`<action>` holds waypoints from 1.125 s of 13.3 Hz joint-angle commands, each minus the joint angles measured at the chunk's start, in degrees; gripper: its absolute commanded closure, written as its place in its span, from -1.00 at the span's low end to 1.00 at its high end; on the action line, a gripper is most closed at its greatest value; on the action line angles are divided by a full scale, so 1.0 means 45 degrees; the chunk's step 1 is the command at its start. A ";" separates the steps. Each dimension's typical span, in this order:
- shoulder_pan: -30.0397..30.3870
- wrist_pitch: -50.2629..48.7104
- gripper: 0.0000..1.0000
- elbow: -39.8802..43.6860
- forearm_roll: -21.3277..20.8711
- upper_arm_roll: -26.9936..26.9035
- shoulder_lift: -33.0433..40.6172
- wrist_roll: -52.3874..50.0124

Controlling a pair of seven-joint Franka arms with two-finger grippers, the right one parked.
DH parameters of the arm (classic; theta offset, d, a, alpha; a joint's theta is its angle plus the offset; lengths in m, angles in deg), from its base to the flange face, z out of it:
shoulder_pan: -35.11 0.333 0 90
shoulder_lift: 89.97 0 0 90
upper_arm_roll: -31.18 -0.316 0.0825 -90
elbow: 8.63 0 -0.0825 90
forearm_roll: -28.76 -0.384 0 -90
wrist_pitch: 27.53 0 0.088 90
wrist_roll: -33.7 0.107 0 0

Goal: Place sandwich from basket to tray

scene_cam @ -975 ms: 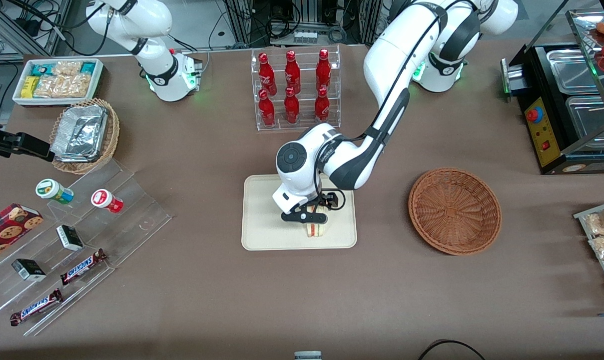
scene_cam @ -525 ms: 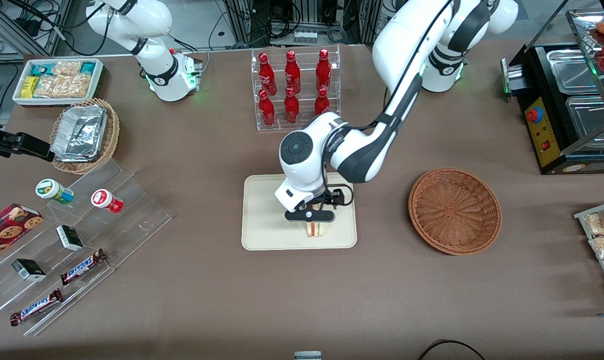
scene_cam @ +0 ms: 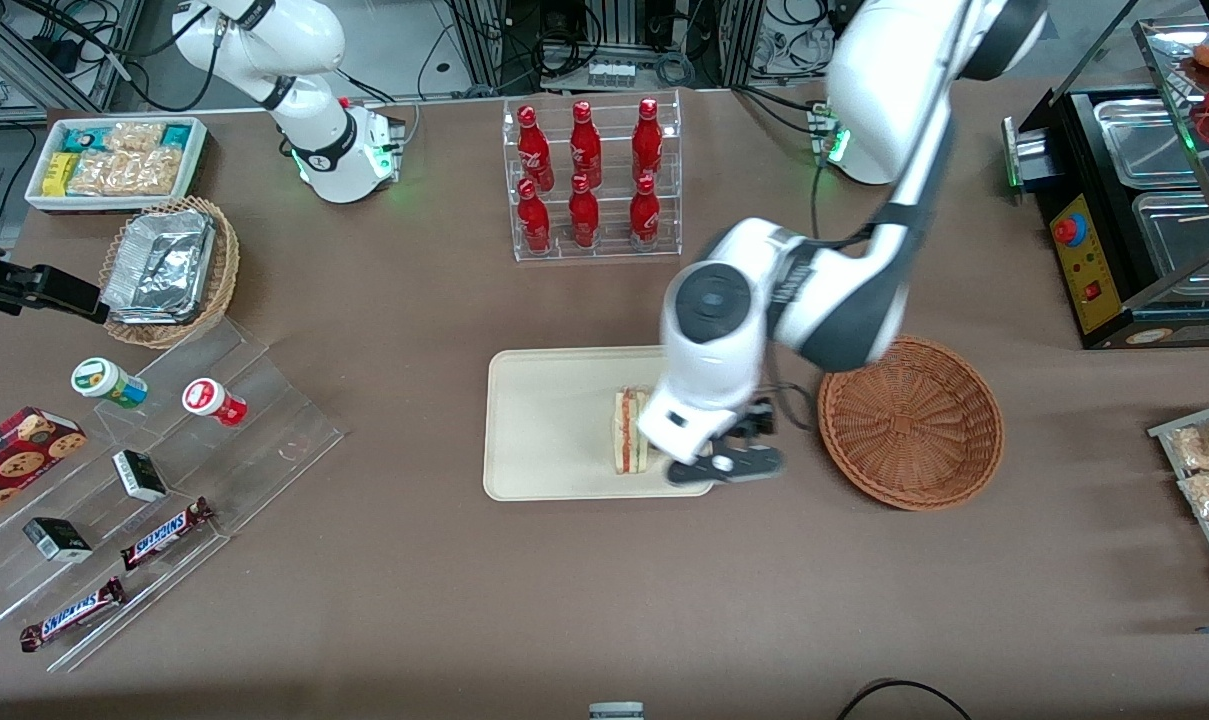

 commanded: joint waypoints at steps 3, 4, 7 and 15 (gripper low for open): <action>0.1829 -0.1581 -1.00 -0.0249 0.1184 0.0101 0.1089 0.2831; 0.2181 -0.1893 -1.00 -0.0268 0.1185 0.0101 0.1284 0.3436; 0.3118 -0.2696 -1.00 -0.0617 0.1223 0.0120 0.2063 0.4436; 0.5307 -0.2756 -1.00 -0.5049 0.1887 0.0393 0.6944 0.6037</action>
